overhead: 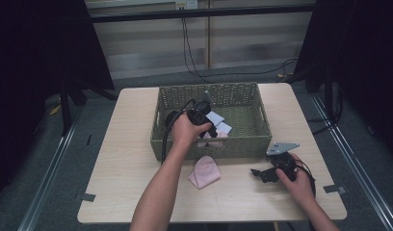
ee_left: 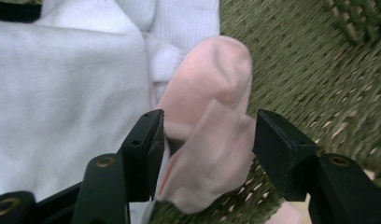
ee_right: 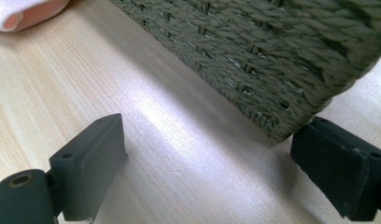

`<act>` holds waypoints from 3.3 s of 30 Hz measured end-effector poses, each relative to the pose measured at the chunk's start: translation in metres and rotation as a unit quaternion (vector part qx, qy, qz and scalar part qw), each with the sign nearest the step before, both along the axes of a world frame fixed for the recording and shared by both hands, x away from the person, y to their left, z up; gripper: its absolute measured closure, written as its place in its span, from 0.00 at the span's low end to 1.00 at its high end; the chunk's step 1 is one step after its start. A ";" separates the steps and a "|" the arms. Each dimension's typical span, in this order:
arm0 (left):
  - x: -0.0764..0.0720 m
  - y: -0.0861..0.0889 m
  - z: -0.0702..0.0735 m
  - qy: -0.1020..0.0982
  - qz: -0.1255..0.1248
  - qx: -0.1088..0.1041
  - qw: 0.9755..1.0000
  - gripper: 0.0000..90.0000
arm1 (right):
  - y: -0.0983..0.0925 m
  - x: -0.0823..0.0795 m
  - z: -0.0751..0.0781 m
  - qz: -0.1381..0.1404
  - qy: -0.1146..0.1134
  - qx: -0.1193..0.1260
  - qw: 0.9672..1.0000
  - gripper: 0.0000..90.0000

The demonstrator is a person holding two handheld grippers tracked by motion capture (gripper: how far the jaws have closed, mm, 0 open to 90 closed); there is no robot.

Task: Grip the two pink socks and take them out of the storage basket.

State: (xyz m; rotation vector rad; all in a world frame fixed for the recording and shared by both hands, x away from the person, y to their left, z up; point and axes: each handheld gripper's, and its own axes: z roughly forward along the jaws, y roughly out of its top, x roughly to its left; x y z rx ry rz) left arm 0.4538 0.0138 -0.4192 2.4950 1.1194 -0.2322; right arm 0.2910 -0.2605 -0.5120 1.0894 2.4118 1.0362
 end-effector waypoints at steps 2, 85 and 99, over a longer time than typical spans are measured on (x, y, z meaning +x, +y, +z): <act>0.001 0.001 -0.001 0.008 0.002 -0.010 1.000 0.54 | 0.000 0.000 0.000 0.000 0.000 0.000 1.000 0.11; -0.021 0.054 0.171 -0.078 -0.011 -0.032 0.996 0.90 | 0.000 0.000 0.000 0.001 -0.001 0.000 1.000 0.11; -0.044 0.060 0.175 -0.066 -0.050 -0.036 0.996 0.90 | 0.000 0.000 0.000 0.001 0.000 0.000 1.000 0.11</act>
